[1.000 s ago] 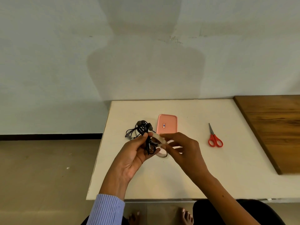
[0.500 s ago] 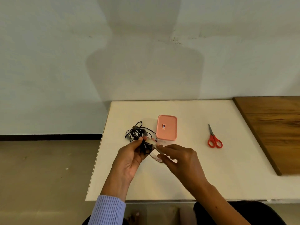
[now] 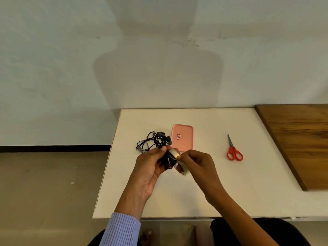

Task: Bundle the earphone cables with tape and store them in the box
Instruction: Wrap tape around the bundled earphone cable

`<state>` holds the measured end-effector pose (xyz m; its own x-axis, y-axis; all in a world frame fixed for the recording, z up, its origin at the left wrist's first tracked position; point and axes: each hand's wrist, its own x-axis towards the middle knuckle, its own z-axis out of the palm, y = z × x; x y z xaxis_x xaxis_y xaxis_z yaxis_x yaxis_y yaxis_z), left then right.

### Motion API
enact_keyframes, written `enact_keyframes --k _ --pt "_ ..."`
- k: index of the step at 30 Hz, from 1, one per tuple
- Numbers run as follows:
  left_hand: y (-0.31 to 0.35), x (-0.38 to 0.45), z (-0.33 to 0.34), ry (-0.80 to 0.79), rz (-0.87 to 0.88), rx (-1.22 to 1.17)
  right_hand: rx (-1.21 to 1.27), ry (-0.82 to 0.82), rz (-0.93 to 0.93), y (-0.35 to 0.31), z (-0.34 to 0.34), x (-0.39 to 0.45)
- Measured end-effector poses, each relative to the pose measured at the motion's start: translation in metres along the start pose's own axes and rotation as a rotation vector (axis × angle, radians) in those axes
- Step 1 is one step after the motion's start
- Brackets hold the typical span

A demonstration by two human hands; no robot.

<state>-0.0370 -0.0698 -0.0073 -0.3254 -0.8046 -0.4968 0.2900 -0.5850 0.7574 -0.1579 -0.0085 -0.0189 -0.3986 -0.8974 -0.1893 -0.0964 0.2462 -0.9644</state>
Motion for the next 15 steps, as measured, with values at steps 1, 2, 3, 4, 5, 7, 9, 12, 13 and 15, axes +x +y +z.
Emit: enact_keyframes --k 1,2,3,4,5,7,9,12,13,15 --pt "-0.001 0.000 0.002 -0.005 0.002 0.005 0.007 0.026 0.019 0.000 0.000 0.001" --pt "-0.002 -0.001 0.003 -0.008 0.003 0.001 0.014 0.037 0.035 0.000 -0.001 0.002" --pt "-0.002 -0.001 0.003 -0.010 0.001 -0.012 0.022 0.032 0.048 -0.001 -0.002 0.002" --pt "-0.002 -0.001 0.004 -0.011 -0.004 -0.032 0.032 0.017 0.059 -0.002 -0.002 0.003" --pt "-0.002 -0.001 0.003 -0.007 -0.008 -0.055 0.031 -0.003 0.068 -0.003 -0.003 0.004" --pt "-0.001 0.000 0.002 0.001 -0.021 -0.110 0.010 -0.041 0.084 -0.004 -0.006 0.004" --pt "0.001 0.001 0.000 -0.007 -0.037 -0.159 -0.006 -0.099 0.092 -0.006 -0.009 0.005" --pt "0.003 0.001 -0.002 -0.024 -0.046 -0.179 -0.032 -0.180 0.099 -0.007 -0.013 0.004" --pt "0.003 0.001 -0.002 -0.026 -0.048 -0.168 -0.039 -0.188 0.104 -0.006 -0.013 0.003" --pt "0.002 0.001 -0.002 -0.019 -0.056 -0.141 -0.056 -0.184 0.109 -0.005 -0.011 0.001"
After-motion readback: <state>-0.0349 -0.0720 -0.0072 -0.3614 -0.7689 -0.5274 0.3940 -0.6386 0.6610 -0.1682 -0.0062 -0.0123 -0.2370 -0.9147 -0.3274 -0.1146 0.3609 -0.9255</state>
